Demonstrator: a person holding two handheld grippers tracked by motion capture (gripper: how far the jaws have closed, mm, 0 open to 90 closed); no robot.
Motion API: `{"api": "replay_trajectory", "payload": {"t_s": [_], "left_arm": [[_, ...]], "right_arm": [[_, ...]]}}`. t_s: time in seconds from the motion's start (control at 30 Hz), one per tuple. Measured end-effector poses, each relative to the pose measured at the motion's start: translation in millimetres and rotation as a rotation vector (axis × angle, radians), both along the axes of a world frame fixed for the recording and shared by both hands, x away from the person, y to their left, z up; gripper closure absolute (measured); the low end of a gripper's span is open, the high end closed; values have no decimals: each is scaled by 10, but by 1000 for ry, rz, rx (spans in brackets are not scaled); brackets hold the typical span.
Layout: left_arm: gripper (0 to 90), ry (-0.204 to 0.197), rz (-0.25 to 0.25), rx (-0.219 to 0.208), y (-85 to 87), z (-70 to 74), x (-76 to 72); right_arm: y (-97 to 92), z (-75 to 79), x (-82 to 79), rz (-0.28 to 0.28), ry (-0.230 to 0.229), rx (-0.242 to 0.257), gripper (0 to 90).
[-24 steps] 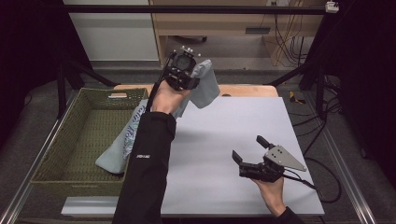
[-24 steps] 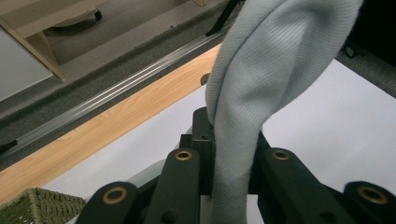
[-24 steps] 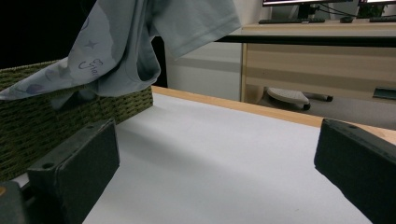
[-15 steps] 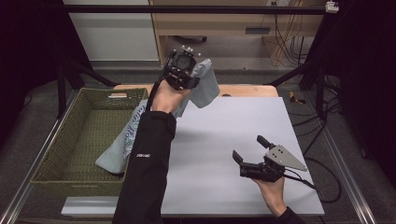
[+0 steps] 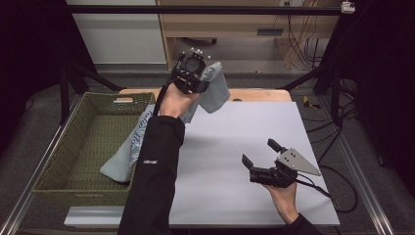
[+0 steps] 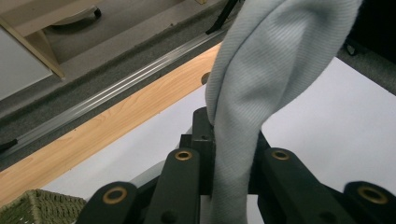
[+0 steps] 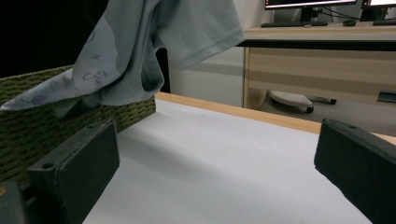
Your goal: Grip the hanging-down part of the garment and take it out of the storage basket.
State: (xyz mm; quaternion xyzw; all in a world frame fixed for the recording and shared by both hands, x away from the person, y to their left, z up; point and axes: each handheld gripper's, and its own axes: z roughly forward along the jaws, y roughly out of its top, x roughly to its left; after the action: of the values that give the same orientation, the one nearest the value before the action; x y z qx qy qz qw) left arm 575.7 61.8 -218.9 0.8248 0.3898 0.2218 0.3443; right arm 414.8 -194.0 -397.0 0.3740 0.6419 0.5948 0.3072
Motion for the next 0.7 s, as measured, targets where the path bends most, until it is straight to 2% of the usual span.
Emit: {"api": "replay_trajectory", "payload": {"t_s": [0.1, 0.13, 0.23, 0.27, 0.33, 0.4, 0.43, 0.57, 0.6, 0.63, 0.7], "left_arm": [[802, 2, 0, 0, 11, 9, -2], [802, -1, 1, -3, 12, 8, -3], [802, -1, 0, 0, 15, 11, -7], [802, -3, 1, -2, 15, 10, -10], [802, -3, 0, -4, 15, 5, -14], [802, 0, -1, 1, 17, 0, -10], [802, 0, 0, 1, 15, -1, -8], [802, -3, 0, -5, 13, -1, -4], [802, -2, -1, -4, 13, -2, -2], [802, -2, -1, -4, 14, -2, 0], [802, -2, -1, -3, 15, -1, 2]], "right_arm": [[63, 37, 13, 11, -9, 18, 6], [82, 53, 7, 16, 2, 22, 6], [132, 75, 41, 20, -17, 4, 6], [163, 87, 42, 29, -6, 20, 6], [214, 98, 64, 34, -14, 9, 6], [285, 117, 77, 46, 5, 36, 6], [315, 122, 94, 49, -2, 22, 6], [419, 154, 143, 54, -10, 21, 6], [458, 166, 151, 59, -7, 47, 6], [474, 174, 168, 56, -9, 31, 6], [519, 189, 185, 60, -7, 36, 6]]}}
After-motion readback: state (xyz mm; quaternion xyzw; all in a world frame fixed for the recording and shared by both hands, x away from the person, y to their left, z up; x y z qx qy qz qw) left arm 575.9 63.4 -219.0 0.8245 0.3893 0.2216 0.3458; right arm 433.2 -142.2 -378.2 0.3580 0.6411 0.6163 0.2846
